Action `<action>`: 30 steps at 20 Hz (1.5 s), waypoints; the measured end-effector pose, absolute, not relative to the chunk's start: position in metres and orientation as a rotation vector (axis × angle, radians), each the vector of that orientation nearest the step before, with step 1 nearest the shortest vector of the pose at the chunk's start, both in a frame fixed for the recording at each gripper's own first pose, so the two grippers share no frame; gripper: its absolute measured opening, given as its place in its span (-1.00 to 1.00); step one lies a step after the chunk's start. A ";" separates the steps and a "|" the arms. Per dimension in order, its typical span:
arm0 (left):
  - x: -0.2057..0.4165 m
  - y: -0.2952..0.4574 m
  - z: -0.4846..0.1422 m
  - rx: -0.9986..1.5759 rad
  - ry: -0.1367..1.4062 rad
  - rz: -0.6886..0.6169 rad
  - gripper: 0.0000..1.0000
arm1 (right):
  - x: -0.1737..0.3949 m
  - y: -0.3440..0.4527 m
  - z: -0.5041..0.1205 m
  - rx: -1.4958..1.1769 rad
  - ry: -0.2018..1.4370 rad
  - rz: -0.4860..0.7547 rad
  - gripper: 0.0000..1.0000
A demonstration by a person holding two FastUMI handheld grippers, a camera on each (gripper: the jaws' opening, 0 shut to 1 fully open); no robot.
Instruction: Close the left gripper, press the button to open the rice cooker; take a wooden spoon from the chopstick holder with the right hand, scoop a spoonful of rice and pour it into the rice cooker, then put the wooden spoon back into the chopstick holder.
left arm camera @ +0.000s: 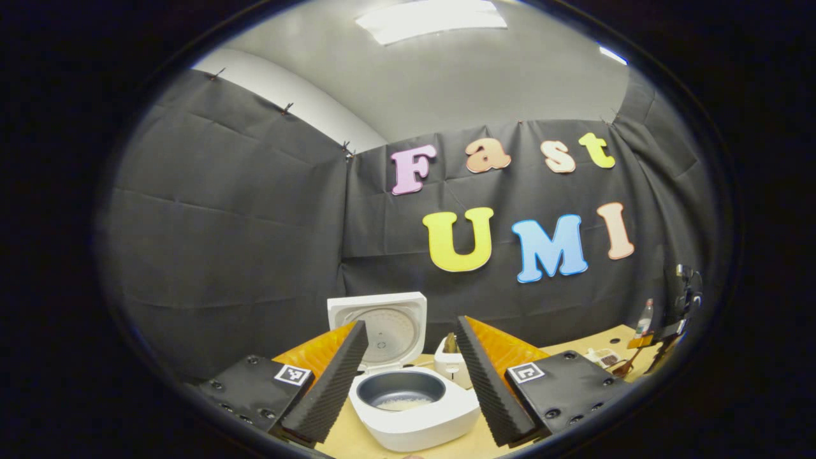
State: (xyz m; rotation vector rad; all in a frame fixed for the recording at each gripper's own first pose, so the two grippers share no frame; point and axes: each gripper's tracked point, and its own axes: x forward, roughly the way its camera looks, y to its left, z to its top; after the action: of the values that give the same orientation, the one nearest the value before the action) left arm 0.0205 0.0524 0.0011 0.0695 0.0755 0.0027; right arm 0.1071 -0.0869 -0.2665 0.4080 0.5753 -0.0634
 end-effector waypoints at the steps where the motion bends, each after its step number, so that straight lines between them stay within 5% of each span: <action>1: 0.026 0.050 0.001 0.073 0.077 0.001 0.92 | 0.102 -0.091 -0.260 0.383 0.562 -0.068 0.95; 15: 0.131 0.073 0.022 0.101 0.067 0.074 0.91 | 0.046 -0.120 -0.110 0.066 0.274 -0.068 0.94; 30: 0.317 0.142 -0.001 0.097 0.134 0.157 0.91 | -0.015 -0.131 -0.082 -0.019 0.239 -0.219 0.94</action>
State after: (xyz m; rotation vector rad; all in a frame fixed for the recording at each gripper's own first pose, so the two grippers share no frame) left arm 0.3167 0.1423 -0.0013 0.0969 0.1340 0.1569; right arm -0.0153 -0.1313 -0.0822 -0.0190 0.2394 -0.2194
